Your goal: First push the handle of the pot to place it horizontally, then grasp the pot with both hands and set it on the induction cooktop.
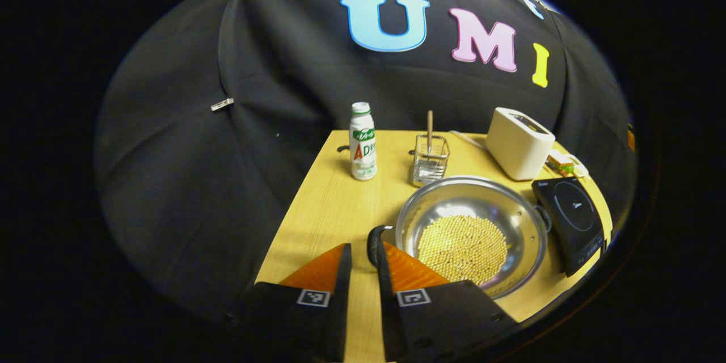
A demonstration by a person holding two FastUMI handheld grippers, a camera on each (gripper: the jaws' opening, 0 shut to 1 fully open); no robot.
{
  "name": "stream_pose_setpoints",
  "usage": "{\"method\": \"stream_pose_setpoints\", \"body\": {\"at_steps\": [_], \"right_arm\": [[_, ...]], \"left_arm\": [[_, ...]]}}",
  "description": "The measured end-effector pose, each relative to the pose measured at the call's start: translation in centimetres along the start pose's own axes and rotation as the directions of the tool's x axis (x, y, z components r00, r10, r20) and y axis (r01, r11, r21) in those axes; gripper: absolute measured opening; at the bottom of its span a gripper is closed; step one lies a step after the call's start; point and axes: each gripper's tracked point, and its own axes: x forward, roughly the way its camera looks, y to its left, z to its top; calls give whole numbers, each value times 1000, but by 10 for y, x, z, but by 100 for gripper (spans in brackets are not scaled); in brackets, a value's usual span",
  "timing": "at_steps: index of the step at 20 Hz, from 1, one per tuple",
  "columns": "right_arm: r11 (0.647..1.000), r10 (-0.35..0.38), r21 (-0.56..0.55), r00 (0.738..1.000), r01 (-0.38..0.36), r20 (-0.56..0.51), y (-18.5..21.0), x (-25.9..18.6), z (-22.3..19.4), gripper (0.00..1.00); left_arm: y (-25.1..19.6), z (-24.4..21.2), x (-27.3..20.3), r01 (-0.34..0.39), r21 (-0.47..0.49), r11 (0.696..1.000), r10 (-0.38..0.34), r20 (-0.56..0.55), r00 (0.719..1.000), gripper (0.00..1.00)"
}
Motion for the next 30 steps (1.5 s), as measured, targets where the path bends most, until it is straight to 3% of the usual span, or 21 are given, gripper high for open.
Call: {"method": "stream_pose_setpoints", "body": {"at_steps": [4,6,10,16,25,29,30], "right_arm": [[996,58,65,996,-54,-65,30,28,-24,98],[989,91,124,988,-76,-122,48,44,-45,98],[973,129,217,967,-81,-219,76,71,-82,99],[963,191,245,927,-113,-324,117,103,-127,99],[964,233,235,818,-124,-527,163,129,-214,99],[963,219,256,787,-80,-577,170,135,-238,99],[966,205,249,782,-66,-588,168,137,-243,94]], "left_arm": [[-17,4,0,77,-13,997,-76,40,996,77],[-19,1,5,93,-35,995,-92,38,995,90],[-16,-10,22,97,-55,994,-97,13,995,95],[-22,-29,55,113,-40,993,-115,-52,992,95],[-19,-61,103,95,-28,995,-98,-158,982,95],[-22,-64,113,118,-33,992,-122,-170,978,94],[-24,-65,115,126,-36,991,-130,-172,977,90]]}}
